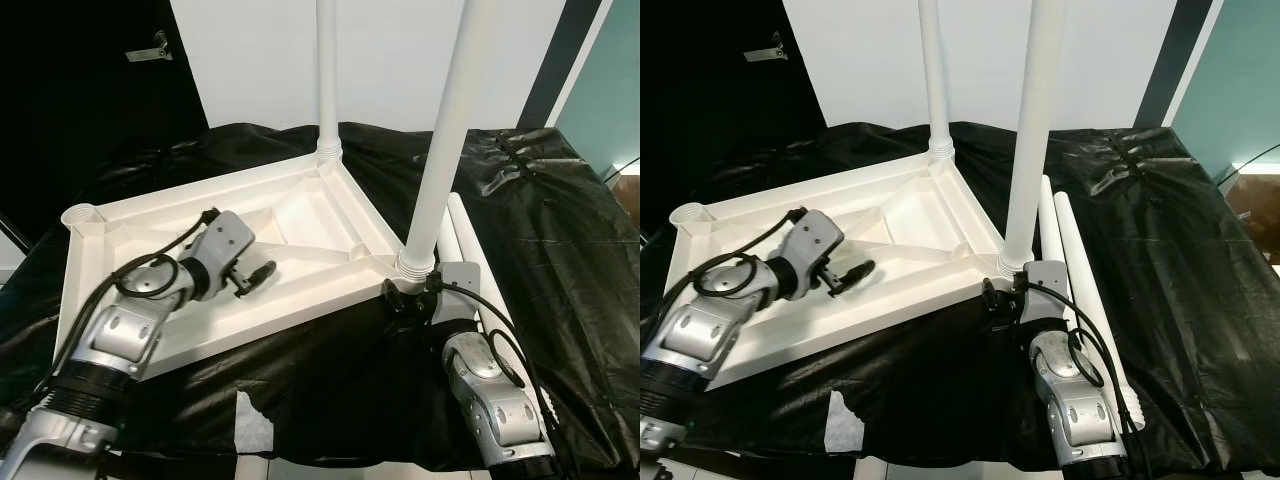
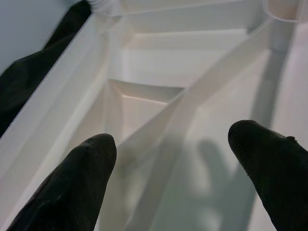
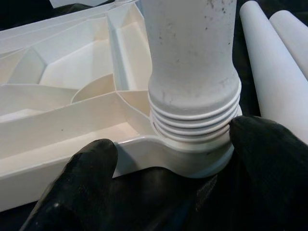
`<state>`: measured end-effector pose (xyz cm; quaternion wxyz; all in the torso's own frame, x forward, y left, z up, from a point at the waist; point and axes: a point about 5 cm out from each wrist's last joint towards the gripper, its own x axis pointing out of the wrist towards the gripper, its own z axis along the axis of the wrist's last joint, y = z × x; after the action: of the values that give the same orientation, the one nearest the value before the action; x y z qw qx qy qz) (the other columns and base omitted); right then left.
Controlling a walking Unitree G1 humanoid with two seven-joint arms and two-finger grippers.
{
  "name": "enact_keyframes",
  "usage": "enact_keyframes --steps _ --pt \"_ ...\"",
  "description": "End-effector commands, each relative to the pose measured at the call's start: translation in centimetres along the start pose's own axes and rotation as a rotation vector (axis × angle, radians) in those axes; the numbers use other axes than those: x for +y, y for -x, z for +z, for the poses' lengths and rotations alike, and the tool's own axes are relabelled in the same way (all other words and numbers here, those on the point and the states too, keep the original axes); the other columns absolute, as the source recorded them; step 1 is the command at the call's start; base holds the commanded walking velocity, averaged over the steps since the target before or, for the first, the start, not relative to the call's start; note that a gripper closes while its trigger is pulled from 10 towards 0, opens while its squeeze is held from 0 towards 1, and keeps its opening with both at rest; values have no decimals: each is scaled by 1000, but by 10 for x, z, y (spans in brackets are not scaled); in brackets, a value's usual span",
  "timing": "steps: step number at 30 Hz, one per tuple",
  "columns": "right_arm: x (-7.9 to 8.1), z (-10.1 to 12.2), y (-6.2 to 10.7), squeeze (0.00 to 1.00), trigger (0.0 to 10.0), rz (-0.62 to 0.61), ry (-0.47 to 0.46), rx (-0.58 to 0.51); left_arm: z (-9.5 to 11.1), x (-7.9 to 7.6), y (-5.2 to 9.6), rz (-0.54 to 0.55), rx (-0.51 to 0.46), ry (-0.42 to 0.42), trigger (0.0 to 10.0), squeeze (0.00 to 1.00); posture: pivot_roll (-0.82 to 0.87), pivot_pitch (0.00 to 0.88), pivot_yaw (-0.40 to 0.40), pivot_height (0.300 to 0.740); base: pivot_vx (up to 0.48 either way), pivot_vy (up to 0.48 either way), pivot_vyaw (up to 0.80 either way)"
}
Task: Building children table
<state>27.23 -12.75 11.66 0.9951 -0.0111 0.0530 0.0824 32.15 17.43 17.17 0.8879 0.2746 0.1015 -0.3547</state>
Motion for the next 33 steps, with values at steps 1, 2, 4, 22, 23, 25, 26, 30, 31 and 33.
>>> enact_keyframes --steps 1,2,4,22,23,25,26,30,31,33 --pt "5 -2 3 0 10000 37 -18 37 -8 5 9 -31 44 -29 10000 0 -54 24 27 740 0 0 0" --pt "6 -2 3 0 10000 40 -23 54 -11 5 12 -48 58 -35 10000 0 -55 25 28 740 0 0 0" --pt "6 -3 3 0 10000 45 -25 73 -13 5 15 -63 70 -41 10000 0 -55 25 28 740 0 0 0" --pt "3 -4 -12 0 10000 -4 -101 220 -52 -8 54 -320 288 -53 10000 0 -49 25 26 740 0 0 0" --pt "3 -4 -12 0 10000 -4 -101 220 -52 -8 54 -320 288 -53 10000 0 -49 25 26 740 0 0 0" --pt "1 -3 -14 0 10000 -11 -108 242 -56 -14 56 -356 311 -62 10000 0 -46 22 24 740 0 0 0" --pt "1 -3 -14 0 10000 -11 -108 242 -56 -14 56 -356 311 -62 10000 0 -46 22 24 740 0 0 0" --pt "-1 -2 -20 0 10000 -7 -99 275 -53 -35 48 -419 280 -53 10000 0 -45 19 22 740 0 0 0" --pt "0 -2 -20 0 10000 13 -90 286 -53 -40 45 -421 272 -50 10000 0 -46 16 19 740 0 0 0" --pt "2 -2 -20 0 10000 27 -84 292 -53 -42 42 -419 269 -50 10000 0 -46 15 19 740 0 0 0"
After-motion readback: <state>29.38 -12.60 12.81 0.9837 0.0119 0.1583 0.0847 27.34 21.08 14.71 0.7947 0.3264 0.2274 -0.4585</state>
